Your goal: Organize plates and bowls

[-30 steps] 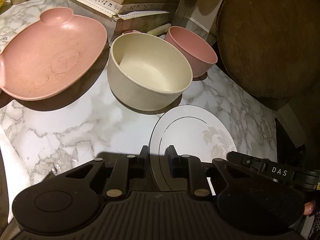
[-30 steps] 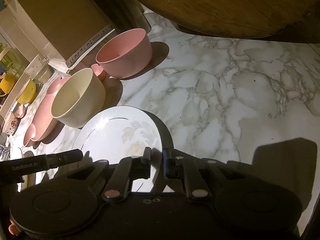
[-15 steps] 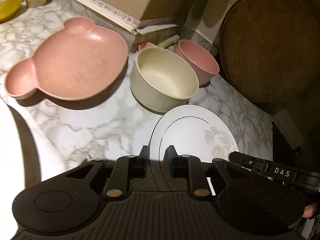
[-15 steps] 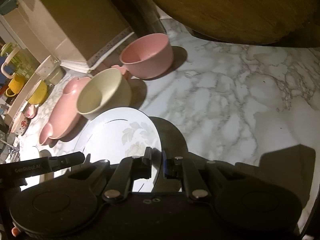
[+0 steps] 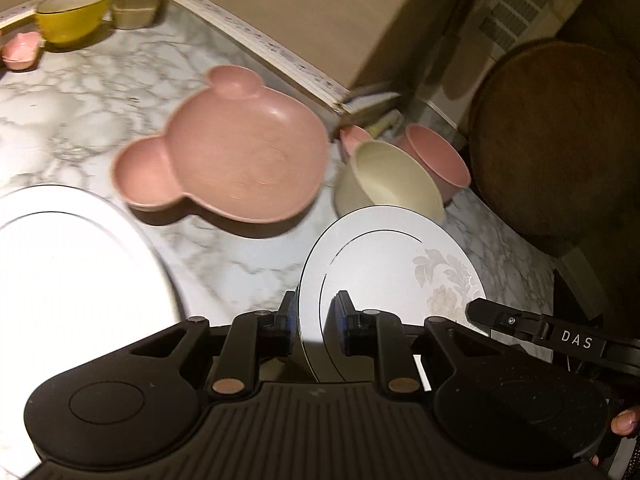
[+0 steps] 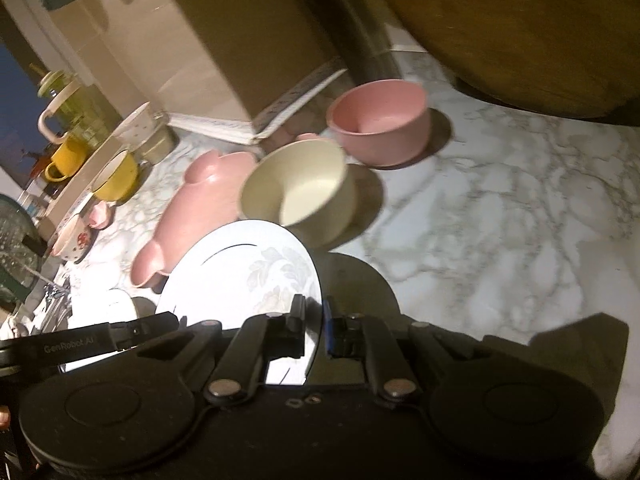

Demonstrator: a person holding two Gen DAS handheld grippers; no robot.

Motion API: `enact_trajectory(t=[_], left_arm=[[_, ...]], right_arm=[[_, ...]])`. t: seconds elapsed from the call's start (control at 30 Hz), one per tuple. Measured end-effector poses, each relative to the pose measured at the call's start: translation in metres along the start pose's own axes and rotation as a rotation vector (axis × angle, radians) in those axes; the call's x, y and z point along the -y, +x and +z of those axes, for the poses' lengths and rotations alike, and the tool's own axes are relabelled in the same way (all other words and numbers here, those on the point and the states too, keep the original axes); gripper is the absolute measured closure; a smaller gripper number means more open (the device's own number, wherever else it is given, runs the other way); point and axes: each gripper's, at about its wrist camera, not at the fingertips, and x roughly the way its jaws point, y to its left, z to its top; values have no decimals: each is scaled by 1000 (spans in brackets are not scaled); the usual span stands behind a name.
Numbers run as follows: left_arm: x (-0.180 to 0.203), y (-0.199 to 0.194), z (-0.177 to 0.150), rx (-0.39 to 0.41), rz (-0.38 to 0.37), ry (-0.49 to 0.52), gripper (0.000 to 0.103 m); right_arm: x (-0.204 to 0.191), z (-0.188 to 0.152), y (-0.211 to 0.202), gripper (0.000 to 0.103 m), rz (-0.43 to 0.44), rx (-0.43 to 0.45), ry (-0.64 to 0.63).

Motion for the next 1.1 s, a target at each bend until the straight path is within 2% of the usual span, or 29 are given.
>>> enact_trajectory(t=[0.63,0.87,1.1], left_arm=[[-109,-61,-7,59,111,-129,84],[-154,-70,-23,49,136,-208,84],[-178,-69,-28,34,160,-238,84]], right_arm=[[-116,-14,47,96,106,-69,-149],[-153,-27,64,97,137,-107,-201],[-172,-38,83,97,136,-147,-228]])
